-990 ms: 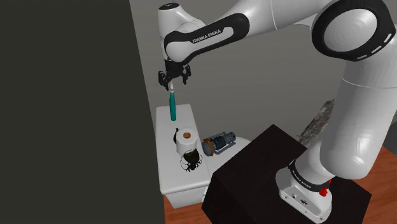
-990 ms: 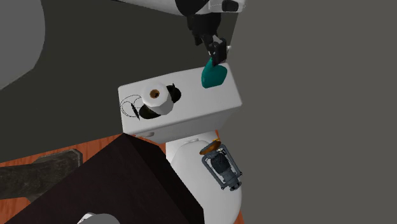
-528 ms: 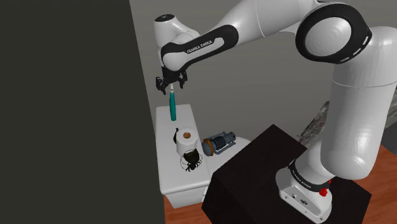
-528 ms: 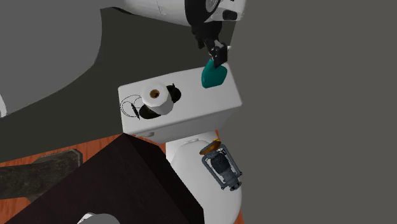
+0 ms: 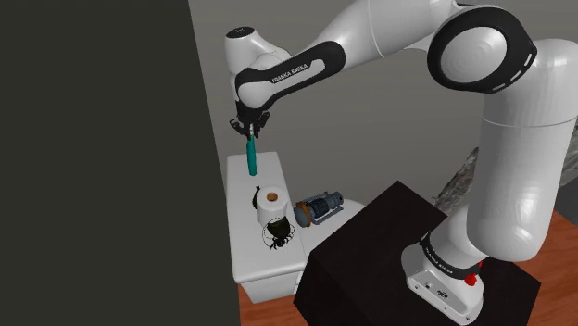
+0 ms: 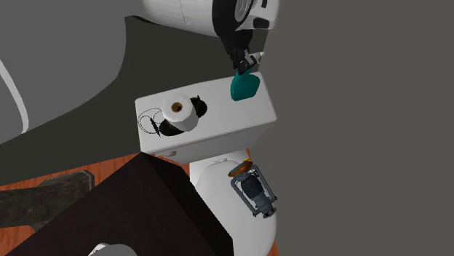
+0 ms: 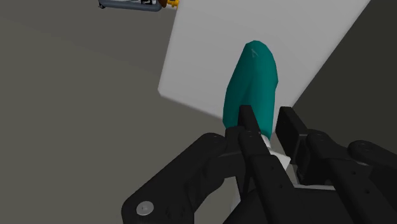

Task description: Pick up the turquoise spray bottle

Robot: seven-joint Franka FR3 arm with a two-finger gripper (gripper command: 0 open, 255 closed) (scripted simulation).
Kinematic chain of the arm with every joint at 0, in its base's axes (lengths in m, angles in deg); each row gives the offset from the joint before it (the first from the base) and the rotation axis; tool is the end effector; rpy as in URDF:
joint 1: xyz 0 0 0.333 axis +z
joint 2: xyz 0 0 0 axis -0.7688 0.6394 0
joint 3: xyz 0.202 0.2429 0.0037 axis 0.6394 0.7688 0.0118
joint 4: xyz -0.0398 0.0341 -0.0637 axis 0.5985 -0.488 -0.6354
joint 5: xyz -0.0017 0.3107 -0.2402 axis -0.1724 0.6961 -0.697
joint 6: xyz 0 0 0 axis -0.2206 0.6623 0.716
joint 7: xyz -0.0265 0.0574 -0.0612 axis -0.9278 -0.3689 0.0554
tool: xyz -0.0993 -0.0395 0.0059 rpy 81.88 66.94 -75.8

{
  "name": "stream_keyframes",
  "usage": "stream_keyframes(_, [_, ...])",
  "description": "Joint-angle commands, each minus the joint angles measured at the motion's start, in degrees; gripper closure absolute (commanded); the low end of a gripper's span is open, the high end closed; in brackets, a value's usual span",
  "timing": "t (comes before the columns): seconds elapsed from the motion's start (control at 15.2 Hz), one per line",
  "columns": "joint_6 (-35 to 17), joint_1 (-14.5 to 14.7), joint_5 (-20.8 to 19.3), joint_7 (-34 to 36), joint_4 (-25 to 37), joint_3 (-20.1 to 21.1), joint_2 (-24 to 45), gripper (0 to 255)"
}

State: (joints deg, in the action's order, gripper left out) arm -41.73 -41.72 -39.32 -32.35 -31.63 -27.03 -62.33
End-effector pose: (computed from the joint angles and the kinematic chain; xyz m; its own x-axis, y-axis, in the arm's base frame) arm 0.6344 0.2158 0.3301 0.9867 -0.1437 0.0758 -0.1503 -0.9844 0.0911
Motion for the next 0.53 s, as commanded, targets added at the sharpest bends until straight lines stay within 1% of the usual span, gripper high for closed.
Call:
stream_keyframes(0.0, [-0.01, 0.00, -0.01, 0.00, -0.02, -0.01, 0.02, 255])
stream_keyframes(0.26, [0.03, 0.00, -0.01, -0.02, 0.10, -0.01, 0.09, 255])
stream_keyframes(0.46, [1.83, -0.09, 0.43, -0.45, 0.90, 0.20, -0.96, 255])
